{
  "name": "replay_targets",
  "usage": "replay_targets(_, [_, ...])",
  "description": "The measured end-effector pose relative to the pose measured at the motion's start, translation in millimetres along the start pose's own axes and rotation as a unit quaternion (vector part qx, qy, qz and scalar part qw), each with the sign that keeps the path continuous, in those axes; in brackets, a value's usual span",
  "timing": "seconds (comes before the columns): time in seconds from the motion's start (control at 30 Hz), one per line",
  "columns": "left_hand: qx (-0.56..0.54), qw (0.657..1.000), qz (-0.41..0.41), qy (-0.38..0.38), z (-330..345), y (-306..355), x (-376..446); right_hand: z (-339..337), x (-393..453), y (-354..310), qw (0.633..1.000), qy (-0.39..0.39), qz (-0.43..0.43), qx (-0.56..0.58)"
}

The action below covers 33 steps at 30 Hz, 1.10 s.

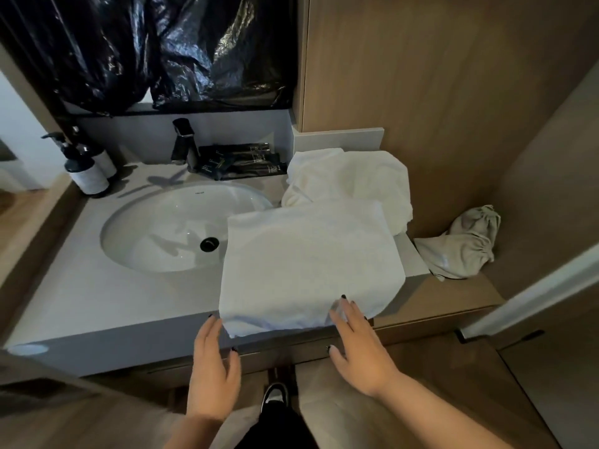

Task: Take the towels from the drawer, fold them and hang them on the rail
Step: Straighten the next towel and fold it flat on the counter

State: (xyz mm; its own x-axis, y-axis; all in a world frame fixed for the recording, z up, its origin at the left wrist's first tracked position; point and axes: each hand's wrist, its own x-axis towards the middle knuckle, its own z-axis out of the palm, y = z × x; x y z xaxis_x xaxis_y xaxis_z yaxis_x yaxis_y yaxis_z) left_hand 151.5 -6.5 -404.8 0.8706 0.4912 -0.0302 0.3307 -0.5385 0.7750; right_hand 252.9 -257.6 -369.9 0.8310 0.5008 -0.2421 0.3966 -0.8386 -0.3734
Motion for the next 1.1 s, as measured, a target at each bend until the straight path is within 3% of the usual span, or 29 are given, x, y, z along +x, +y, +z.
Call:
replay_targets(0.13, [-0.077,0.988,-0.130,-0.016,-8,-8,2,-1,-24,-13,0.999,-0.006,0.020,0.031])
replay_targets(0.23, [-0.102,0.978,-0.176,-0.051,-17,-9,21,2,-39,-25,0.997,-0.005,0.040,0.061])
replay_targets(0.43, [-0.140,0.963,-0.199,-0.117,-13,-3,60,2,-53,-41,0.990,0.011,0.104,0.096])
replay_targets(0.6, [-0.103,0.960,-0.180,-0.190,-13,-1,66,18,-51,-69,0.971,0.015,0.176,0.159])
replay_targets(0.7, [-0.153,0.948,-0.168,-0.225,-21,5,63,35,-41,-90,0.962,0.022,0.185,0.199])
replay_targets(0.8, [-0.218,0.926,-0.193,-0.240,-31,13,53,52,-31,-119,0.927,0.037,0.233,0.293])
replay_targets(0.83, [-0.251,0.914,-0.205,-0.244,-34,16,50,56,-26,-130,0.902,0.049,0.262,0.339])
replay_targets(0.9, [-0.329,0.879,-0.225,-0.263,-43,23,46,58,-15,-149,0.817,0.059,0.340,0.462])
replay_targets(0.93, [-0.363,0.861,-0.229,-0.272,-48,27,45,57,-9,-157,0.754,0.059,0.374,0.538])
replay_targets(1.03, [-0.423,0.828,-0.254,-0.267,-61,39,46,59,3,-168,0.502,0.065,0.411,0.758])
replay_targets(1.1, [-0.438,0.815,-0.277,-0.258,-69,43,47,64,7,-172,0.395,0.092,0.380,0.831])
